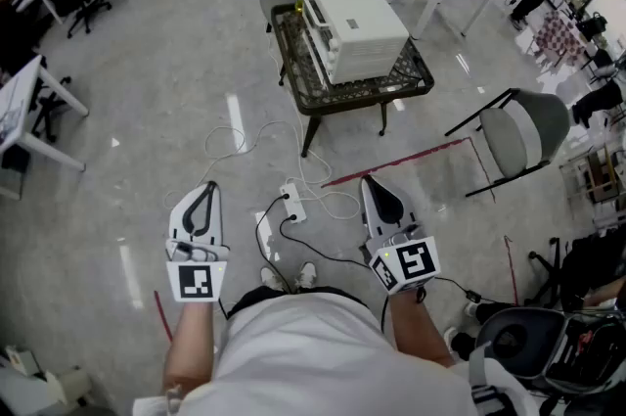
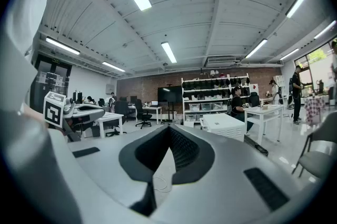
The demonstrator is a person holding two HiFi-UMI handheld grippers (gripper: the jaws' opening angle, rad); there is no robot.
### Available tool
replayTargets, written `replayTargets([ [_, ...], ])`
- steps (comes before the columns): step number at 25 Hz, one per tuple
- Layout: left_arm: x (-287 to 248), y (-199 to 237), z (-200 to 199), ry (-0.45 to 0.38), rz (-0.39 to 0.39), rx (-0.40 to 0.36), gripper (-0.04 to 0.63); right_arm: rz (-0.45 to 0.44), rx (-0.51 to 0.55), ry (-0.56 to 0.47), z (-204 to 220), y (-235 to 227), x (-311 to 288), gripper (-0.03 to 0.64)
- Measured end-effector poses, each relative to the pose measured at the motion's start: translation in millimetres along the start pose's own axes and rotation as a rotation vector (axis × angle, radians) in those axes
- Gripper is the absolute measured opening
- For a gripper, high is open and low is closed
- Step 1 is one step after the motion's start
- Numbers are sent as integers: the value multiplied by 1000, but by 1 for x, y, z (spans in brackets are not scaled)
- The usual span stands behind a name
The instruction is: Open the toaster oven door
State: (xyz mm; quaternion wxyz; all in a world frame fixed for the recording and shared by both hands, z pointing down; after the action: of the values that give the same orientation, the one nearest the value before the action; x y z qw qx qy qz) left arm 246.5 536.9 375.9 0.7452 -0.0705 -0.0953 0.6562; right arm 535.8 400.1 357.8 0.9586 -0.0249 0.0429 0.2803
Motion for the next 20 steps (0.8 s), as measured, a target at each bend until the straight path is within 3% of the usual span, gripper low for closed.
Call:
replayTargets([
  [8,1,-7,5,4,-13,0,17,-25,-8,6,10,-7,-3,20],
  [15,-7,-23,7,30,-41,11,17,-122,-96,-8,29,-32,-7,21],
  [20,-13,-17,20,78,-70,29,17,-152,-86,21,32,-41,-24,21],
])
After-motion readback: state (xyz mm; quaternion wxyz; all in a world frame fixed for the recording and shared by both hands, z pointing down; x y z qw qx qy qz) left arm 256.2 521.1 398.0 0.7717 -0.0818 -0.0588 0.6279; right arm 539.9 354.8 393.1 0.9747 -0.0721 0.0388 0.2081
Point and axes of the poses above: the fingertips, and each gripper's own axes: x backward along the fingers, y to its left, z out of its underside, the point moved 8 cm from there along x, backward along the fingers, and after that the axes turned 5 degrees about -z, right-handed, at the moved point
